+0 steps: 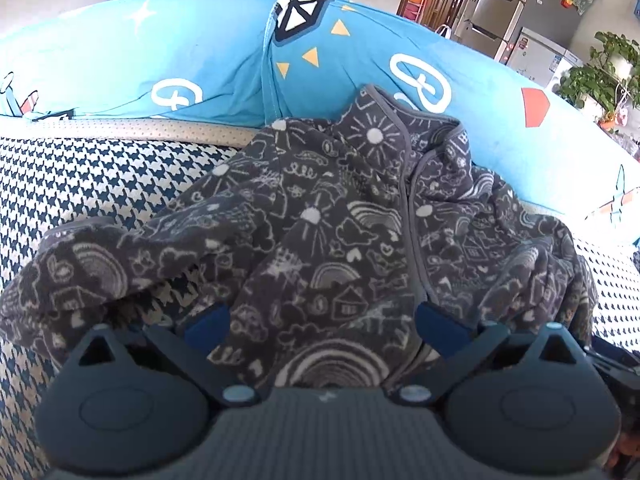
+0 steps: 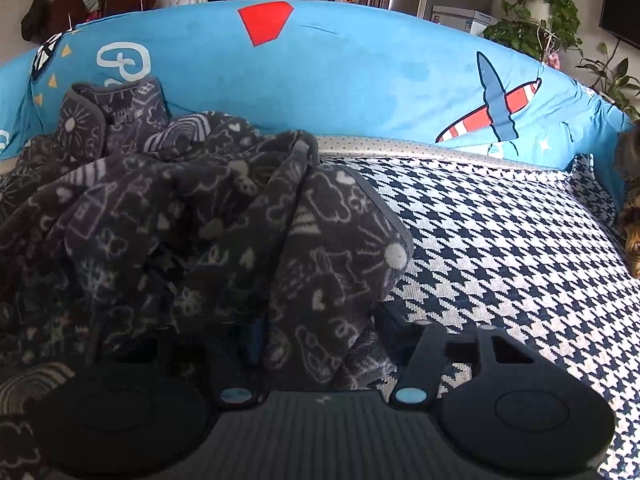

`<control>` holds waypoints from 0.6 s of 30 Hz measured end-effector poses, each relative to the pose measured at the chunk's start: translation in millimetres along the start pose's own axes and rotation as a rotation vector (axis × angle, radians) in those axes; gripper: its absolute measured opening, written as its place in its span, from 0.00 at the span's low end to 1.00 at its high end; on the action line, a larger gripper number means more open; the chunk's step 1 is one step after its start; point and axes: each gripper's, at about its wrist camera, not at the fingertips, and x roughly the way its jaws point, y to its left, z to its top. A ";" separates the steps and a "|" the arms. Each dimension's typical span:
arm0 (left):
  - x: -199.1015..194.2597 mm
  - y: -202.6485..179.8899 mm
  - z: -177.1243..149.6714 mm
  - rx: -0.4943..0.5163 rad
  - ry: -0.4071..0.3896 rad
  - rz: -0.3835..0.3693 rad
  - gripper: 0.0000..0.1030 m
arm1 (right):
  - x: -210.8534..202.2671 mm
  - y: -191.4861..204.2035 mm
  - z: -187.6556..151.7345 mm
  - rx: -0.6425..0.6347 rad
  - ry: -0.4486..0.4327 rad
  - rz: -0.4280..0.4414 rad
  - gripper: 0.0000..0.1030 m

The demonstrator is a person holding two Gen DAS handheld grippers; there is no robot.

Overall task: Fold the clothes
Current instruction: 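Grasp the sleeve cuff with the right gripper and lift it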

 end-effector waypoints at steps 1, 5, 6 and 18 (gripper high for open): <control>1.2 -0.8 -0.7 0.003 0.003 0.001 1.00 | 0.2 -0.8 1.1 0.009 -0.006 -0.009 0.35; 5.0 -3.5 -3.1 0.015 0.013 0.001 1.00 | -9.2 -13.2 11.6 0.072 -0.075 -0.044 0.16; 5.2 -4.0 -3.6 0.017 0.013 0.000 1.00 | -13.8 -18.3 15.5 0.091 -0.105 -0.066 0.16; 6.9 -10.6 -8.5 0.047 0.008 0.000 1.00 | -45.9 -67.0 36.7 0.192 -0.341 -0.418 0.16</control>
